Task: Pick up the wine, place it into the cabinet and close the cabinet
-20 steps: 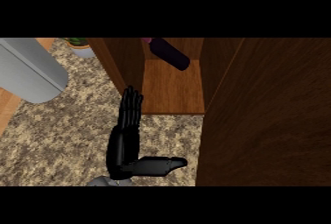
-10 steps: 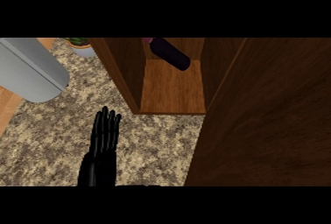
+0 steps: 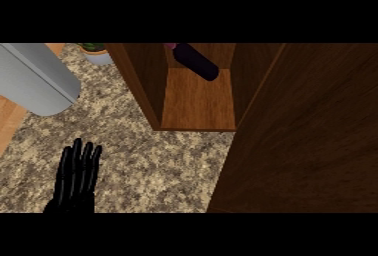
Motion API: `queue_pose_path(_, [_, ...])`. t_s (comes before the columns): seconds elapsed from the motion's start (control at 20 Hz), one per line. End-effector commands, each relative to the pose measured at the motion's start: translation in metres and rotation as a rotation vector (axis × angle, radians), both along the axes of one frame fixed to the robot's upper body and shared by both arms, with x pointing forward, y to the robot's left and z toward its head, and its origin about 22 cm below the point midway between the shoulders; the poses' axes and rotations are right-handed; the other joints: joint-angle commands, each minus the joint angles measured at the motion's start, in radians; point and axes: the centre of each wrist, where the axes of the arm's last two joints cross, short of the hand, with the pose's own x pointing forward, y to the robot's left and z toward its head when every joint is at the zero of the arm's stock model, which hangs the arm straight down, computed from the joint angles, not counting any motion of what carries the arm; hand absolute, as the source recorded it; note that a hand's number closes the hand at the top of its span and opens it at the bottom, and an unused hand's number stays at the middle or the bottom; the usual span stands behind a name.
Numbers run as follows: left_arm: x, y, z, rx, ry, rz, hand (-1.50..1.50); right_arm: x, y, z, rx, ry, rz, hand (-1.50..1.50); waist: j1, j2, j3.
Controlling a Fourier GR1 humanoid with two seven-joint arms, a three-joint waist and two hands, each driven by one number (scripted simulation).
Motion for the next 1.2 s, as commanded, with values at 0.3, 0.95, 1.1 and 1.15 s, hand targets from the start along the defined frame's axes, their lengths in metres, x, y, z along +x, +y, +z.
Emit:
queue_pose_path(0.3, [-0.018,0.057,0.013,-0.007,-0.005,0.034,-1.50,-0.014,0.045,0.031,0.103,-0.002,0.179,1.50,0.020,0.003,-0.002])
queue_pose_path(0.95, [-0.021,0.119,0.035,0.000,-0.016,-0.046,-1.50,0.036,0.115,0.033,0.096,-0.027,0.078,1.50,0.054,0.011,-0.003])
queue_pose_path(1.1, [-0.022,0.128,0.034,-0.001,-0.037,-0.041,-1.50,0.051,0.135,0.037,0.079,-0.020,0.052,1.50,0.061,0.009,-0.003])
queue_pose_path(1.15, [-0.019,0.126,0.035,-0.015,-0.047,-0.042,-1.50,0.068,0.137,0.050,0.091,-0.033,0.047,1.50,0.065,0.015,-0.002])
